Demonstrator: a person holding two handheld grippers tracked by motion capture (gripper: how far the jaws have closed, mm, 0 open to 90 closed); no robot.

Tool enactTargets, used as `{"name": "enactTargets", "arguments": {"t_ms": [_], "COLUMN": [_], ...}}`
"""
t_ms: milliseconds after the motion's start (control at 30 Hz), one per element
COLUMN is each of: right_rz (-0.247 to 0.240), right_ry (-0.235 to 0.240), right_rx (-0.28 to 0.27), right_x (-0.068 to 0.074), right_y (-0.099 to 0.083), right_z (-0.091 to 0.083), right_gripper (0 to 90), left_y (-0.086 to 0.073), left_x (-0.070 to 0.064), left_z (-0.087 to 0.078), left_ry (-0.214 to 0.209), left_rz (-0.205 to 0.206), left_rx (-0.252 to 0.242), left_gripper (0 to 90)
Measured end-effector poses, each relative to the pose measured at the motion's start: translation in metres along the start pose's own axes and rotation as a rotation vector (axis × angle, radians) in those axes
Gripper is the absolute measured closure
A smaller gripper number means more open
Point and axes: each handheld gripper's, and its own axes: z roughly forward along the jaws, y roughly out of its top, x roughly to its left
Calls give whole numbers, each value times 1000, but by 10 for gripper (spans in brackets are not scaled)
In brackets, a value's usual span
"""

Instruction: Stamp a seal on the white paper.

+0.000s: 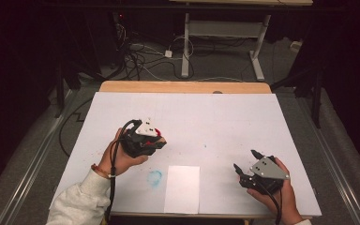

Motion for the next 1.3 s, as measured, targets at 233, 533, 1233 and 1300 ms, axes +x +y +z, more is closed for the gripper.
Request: {"name": "enactTargets", "arguments": {"t_ms": [233, 533, 1233, 1300], "right_rz": [-1, -1, -4, -6], "right_ry": [2, 2, 3, 2], "right_rx": [0, 2, 9, 9], "right_x": [0, 0, 0, 1], "right_y": [0, -1, -1, -1], "right_z": [0, 0, 1, 1], "right_gripper": [274, 274, 274, 274], "left_y": [0, -3, -18, -19], "left_x": [-15, -29, -58, -60], "left_z": [1, 0, 14, 15], "left_ry": [-18, -39, -87, -99], "left_rz": [34, 65, 124, 125], "left_rx": [5, 15, 63, 63], "left_gripper": [733, 733, 733, 733]}}
